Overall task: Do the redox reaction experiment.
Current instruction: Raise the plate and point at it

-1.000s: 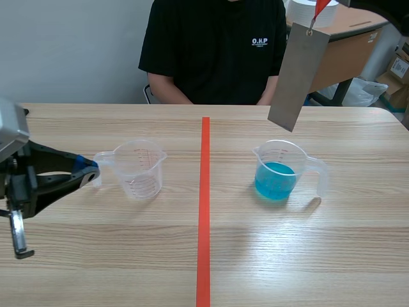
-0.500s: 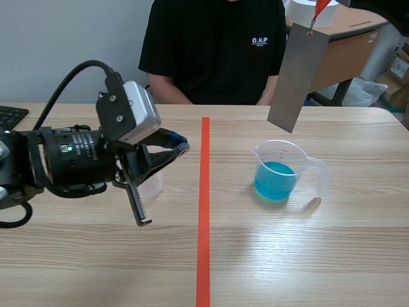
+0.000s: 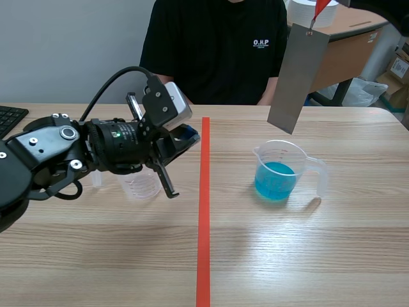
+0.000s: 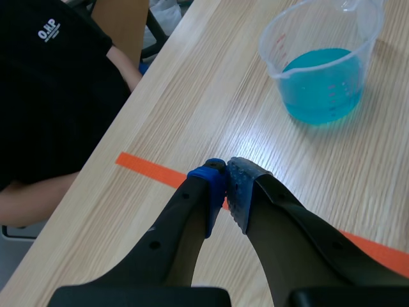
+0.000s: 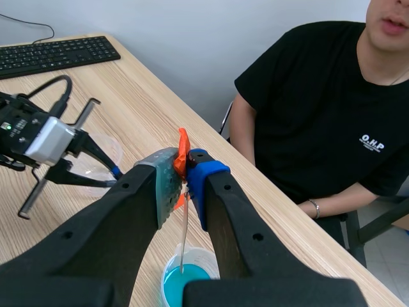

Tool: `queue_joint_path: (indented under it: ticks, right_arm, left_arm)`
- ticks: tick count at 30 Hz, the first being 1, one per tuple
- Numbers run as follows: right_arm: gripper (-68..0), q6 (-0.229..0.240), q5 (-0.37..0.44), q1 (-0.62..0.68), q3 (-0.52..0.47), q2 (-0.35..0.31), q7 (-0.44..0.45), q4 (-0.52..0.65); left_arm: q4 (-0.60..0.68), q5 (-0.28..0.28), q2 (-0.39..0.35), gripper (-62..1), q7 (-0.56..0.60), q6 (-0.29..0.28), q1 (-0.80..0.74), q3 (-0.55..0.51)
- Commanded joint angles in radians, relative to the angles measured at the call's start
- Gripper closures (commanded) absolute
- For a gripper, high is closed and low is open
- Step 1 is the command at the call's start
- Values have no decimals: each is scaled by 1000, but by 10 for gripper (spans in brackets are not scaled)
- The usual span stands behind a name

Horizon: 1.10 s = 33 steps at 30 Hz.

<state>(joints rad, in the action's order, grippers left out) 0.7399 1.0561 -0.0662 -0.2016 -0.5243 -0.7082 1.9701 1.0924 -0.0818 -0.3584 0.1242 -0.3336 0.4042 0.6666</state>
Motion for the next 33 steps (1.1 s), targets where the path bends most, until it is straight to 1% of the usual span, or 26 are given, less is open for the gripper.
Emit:
queue_joint_path:
  ticks: [1, 8, 12, 16, 24, 33]
  right_arm:
    - [-17, 6, 11, -12, -10, -18, 14, 10]
    - [-17, 6, 10, -12, -10, -18, 14, 10]
    - [-17, 6, 10, -12, -10, -18, 14, 10]
    - [-17, 6, 10, -12, -10, -18, 14, 10]
    - [-17, 6, 10, -12, -10, -18, 14, 10]
    - [-17, 6, 10, -12, -10, -18, 14, 10]
  left_arm:
    - [8, 10, 26, -47, 17, 4, 33, 14]
    - [-79, 10, 113, -47, 17, -3, 113, 58]
    - [-106, 10, 143, -47, 22, -3, 142, 63]
    - [-112, 10, 148, -47, 60, -39, 156, 63]
    - [-112, 10, 148, -47, 95, -107, 162, 66]
    - [-112, 10, 182, -47, 88, -105, 165, 87]
